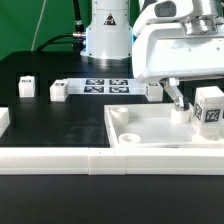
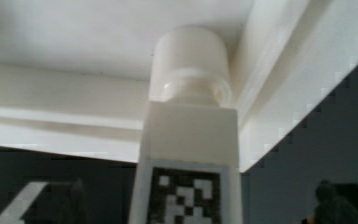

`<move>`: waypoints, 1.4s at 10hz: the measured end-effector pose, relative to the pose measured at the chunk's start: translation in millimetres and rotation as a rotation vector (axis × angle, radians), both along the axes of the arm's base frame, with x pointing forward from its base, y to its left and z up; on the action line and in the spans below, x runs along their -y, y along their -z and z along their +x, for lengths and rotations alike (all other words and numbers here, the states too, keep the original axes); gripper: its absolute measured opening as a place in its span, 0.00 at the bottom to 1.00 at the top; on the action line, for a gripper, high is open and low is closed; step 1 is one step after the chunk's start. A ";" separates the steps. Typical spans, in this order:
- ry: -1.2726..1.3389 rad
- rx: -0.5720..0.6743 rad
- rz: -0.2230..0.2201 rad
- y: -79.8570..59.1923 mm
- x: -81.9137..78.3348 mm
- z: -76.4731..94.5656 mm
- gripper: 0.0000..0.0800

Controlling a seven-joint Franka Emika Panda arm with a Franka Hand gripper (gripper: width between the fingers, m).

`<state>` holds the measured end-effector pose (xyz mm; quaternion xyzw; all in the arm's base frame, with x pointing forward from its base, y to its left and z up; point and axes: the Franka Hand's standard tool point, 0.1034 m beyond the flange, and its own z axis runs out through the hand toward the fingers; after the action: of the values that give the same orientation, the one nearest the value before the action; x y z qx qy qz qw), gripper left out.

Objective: Assemble one leg

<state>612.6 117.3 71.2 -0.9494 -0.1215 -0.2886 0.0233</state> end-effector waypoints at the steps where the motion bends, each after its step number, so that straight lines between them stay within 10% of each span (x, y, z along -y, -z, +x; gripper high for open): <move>1: 0.000 -0.017 -0.002 -3.8 1.3 0.7 0.81; 7: -0.002 -0.077 -0.001 -18.3 -1.9 2.4 0.81; 14: -0.002 -0.680 -0.028 -16.6 -0.9 5.5 0.81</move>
Offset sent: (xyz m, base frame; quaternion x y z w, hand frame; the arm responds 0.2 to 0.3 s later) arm 0.0068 -0.0035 0.0285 -0.0005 -0.0406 -0.0006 0.9992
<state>618.1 118.1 87.8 -0.9914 -0.1116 0.0464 0.0498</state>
